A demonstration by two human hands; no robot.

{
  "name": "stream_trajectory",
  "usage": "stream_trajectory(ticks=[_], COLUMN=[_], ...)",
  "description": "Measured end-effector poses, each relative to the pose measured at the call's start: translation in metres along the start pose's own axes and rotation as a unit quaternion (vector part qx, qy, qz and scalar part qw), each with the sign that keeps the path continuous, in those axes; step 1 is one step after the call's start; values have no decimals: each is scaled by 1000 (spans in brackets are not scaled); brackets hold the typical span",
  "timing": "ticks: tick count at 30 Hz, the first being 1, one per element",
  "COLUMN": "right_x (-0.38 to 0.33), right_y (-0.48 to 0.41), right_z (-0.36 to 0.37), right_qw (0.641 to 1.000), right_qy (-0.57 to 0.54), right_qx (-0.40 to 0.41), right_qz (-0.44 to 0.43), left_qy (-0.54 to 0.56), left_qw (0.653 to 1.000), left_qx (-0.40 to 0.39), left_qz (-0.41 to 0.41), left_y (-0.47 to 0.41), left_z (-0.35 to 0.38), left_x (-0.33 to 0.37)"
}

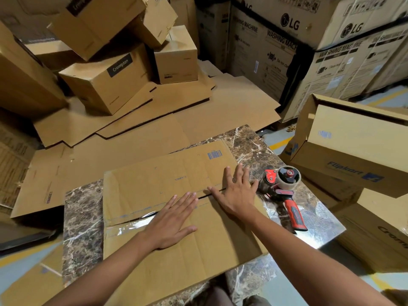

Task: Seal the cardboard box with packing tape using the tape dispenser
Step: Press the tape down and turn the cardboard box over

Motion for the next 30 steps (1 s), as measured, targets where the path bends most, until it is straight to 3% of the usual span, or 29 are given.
stream_trajectory(ticks=[12, 18, 21, 24, 30], right_x=[-17, -91, -86, -80, -87], right_y=[-3, 50, 56, 54, 58], right_z=[-1, 11, 10, 11, 21], right_qw=[1000, 956, 932, 935, 974], right_qy=[15, -19, -6, 35, 29], right_qx=[-2, -10, -11, -2, -17], right_qz=[-27, -292, -362, -352, -223], left_qy=[-3, 1, 15, 22, 20], left_qw=[998, 991, 986, 983, 975], left_qx=[20, 60, 63, 60, 52], left_qz=[-63, -121, -155, -172, -214], left_y=[-11, -7, 0, 15, 58], left_z=[5, 5, 7, 7, 10], left_x=[-4, -11, -15, -23, -43])
Point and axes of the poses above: each hand's wrist, its own y-axis away from the middle knuckle, its own z-axis out of the palm, x = y × z, the point moved 10 cm from there along -y, towards the middle knuckle, and after that the axes turned 12 degrees about y, right-handed, at the moved point
